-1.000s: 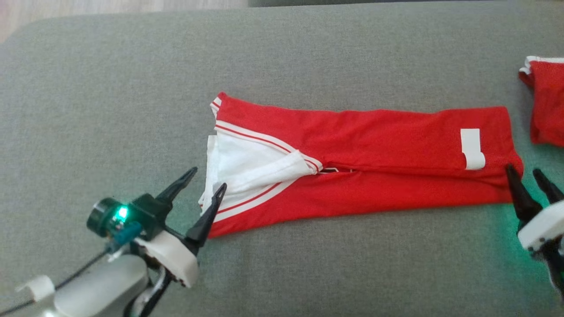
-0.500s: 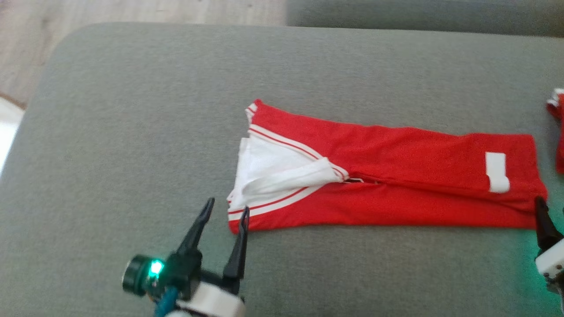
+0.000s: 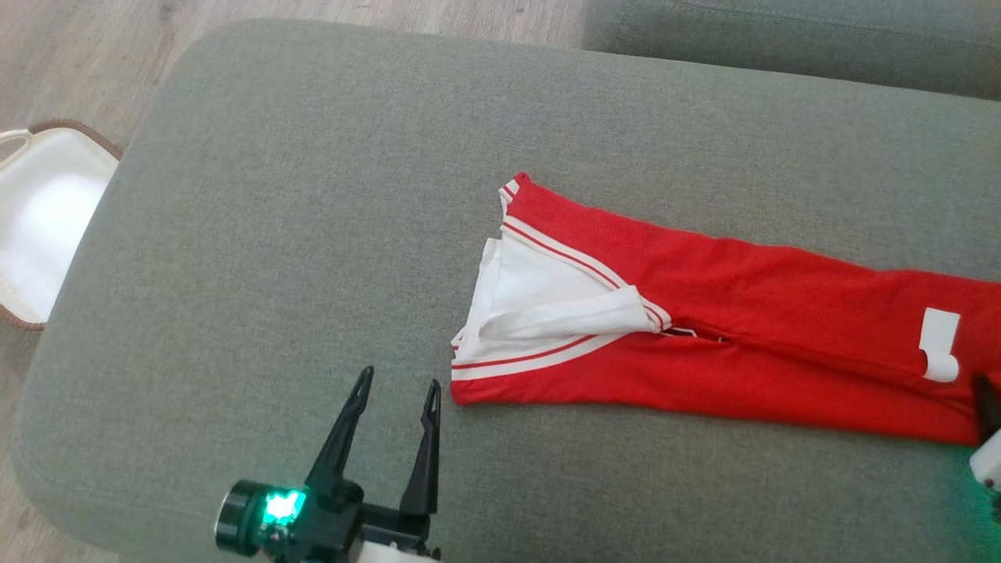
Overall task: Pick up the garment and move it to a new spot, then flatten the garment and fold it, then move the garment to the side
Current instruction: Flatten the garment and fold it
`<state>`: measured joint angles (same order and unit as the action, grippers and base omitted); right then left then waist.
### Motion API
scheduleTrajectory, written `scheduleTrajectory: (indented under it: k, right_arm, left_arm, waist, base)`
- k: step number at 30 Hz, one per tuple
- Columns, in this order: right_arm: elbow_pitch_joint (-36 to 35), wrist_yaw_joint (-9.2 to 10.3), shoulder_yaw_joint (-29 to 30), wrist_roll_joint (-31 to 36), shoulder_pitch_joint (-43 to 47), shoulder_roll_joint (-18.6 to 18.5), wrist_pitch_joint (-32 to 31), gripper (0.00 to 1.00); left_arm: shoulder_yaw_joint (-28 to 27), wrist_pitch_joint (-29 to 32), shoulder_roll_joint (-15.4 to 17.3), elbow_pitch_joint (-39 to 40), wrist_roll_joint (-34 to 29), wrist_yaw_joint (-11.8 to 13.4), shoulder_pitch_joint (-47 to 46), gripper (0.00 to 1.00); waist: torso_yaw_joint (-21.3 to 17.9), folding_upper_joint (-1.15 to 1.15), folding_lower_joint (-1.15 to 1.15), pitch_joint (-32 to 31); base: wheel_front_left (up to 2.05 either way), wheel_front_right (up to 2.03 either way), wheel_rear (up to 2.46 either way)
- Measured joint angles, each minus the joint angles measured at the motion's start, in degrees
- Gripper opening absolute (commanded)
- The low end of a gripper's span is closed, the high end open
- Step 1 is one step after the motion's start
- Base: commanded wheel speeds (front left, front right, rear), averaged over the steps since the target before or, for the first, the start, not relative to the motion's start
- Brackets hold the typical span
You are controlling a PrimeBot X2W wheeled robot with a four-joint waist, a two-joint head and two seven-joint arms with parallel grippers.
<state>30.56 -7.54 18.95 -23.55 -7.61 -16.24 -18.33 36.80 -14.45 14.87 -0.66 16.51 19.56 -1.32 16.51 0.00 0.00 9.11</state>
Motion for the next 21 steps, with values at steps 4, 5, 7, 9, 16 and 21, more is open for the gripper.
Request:
scheduleTrajectory:
  k: [4,5,7,9,16,21]
  right_arm:
    - [-1.5,0.0,-1.4,-1.7,0.1,0.4,-0.2,0.0]
    - [-1.7,0.0,-1.6,-1.9,0.1,0.6,0.2,0.0]
    - [-2.3,0.0,-1.8,-2.3,0.4,0.4,0.8,0.0]
    - [-3.0,0.0,-1.6,-2.2,1.0,-0.5,0.8,0.0]
    - [-7.3,0.0,1.6,-4.6,2.2,-6.5,-1.0,0.0]
    - [-16.4,0.0,-0.2,-9.3,1.2,-4.2,-4.6,0.0]
  left_arm:
    - [-2.2,0.0,-1.3,-0.3,-2.3,-1.5,1.3,1.0]
    - [-2.7,0.0,-1.6,-0.4,-2.9,-2.0,1.5,1.0]
    - [-4.1,0.0,-2.4,-0.8,-4.3,-3.1,1.7,1.0]
    - [-5.2,0.0,-2.9,-0.9,-5.1,-3.6,1.8,1.0]
    - [-7.8,0.0,-4.1,-2.3,-6.1,-5.6,3.2,1.0]
    - [-9.2,0.0,-4.9,-2.9,-7.3,-7.0,3.3,1.0]
  waist:
    - [-0.5,0.0,0.0,0.0]
    - [-0.7,0.0,0.0,-0.1]
    - [-1.6,0.0,0.0,-0.4]
    - [-2.3,0.0,0.0,-0.6]
    - [-4.5,0.0,0.0,-1.2]
    - [-4.9,0.0,0.0,-1.3]
  base:
    - [0.0,0.0,0.0]
    - [0.0,0.0,0.0]
    - [0.0,0.0,0.0]
    - [0.0,0.0,0.0]
    - [0.0,0.0,0.0]
    - [0.0,0.0,0.0]
